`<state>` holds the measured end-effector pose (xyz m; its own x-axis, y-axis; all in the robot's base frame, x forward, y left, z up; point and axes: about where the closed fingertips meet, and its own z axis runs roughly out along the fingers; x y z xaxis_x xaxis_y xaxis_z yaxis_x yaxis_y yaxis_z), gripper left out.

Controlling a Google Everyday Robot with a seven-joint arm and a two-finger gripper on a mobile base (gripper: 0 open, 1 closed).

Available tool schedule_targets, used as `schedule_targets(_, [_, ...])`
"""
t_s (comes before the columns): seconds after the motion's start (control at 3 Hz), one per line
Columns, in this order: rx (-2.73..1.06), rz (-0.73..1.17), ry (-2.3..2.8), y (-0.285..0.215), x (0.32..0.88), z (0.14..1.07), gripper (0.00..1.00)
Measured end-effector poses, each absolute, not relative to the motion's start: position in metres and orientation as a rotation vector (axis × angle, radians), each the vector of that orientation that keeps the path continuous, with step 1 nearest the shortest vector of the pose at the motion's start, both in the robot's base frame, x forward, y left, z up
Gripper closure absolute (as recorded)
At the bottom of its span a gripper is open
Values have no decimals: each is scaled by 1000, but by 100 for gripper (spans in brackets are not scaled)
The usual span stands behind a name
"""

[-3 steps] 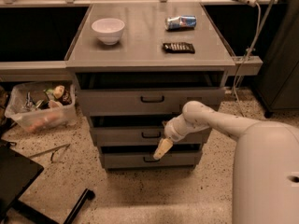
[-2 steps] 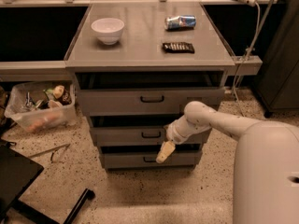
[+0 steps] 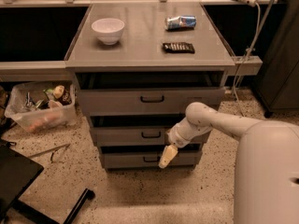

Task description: Open middle drawer

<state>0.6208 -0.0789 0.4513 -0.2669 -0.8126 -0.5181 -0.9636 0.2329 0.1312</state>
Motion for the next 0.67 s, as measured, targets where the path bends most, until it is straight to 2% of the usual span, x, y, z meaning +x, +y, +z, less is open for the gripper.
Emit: schedule_targets(0.67, [-1622,455,2026,-57,635,461,0])
